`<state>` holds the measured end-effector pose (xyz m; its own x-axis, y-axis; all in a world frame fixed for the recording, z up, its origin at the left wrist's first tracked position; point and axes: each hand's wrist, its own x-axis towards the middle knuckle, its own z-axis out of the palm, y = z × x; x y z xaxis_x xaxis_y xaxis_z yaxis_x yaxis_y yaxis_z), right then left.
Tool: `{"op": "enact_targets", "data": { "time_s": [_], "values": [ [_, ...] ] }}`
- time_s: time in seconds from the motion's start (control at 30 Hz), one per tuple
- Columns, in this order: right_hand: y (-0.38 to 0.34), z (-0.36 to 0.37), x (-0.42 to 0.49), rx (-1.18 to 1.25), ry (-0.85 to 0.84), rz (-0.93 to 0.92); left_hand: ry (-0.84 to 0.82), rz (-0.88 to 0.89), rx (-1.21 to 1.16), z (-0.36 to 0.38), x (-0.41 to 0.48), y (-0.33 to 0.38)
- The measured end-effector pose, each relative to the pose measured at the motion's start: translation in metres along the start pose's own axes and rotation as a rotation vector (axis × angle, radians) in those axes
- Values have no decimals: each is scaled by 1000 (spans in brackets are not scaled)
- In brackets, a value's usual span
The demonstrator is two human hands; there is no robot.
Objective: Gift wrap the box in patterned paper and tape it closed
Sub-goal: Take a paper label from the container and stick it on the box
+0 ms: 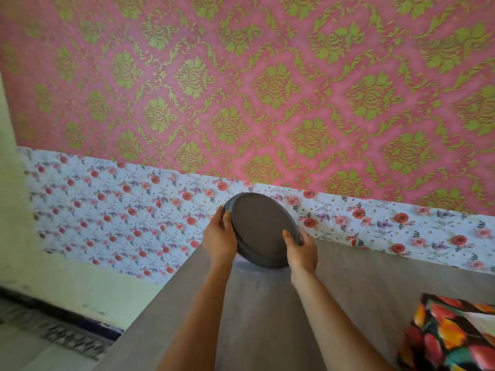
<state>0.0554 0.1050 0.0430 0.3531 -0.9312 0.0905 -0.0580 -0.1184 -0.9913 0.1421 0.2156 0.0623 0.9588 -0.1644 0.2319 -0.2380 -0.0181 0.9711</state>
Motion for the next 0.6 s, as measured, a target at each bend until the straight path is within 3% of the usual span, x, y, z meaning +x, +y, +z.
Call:
{"op": "enact_targets", "data": {
  "time_s": [0.1,0.27,0.47,0.6],
  "values": [
    [-1,6,13,-177,13,-77,62,12,176,-3,6,-12],
    [-7,15,25,-516,-7,-140,-119,-147,-44,-11,8,-26],
    [-9,24,48,-607,-239,-174,-93,-125,10,-10,11,-37],
    [-15,21,56,-662,-323,-158,-170,-17,228,-8,7,-35]
  ]
}}
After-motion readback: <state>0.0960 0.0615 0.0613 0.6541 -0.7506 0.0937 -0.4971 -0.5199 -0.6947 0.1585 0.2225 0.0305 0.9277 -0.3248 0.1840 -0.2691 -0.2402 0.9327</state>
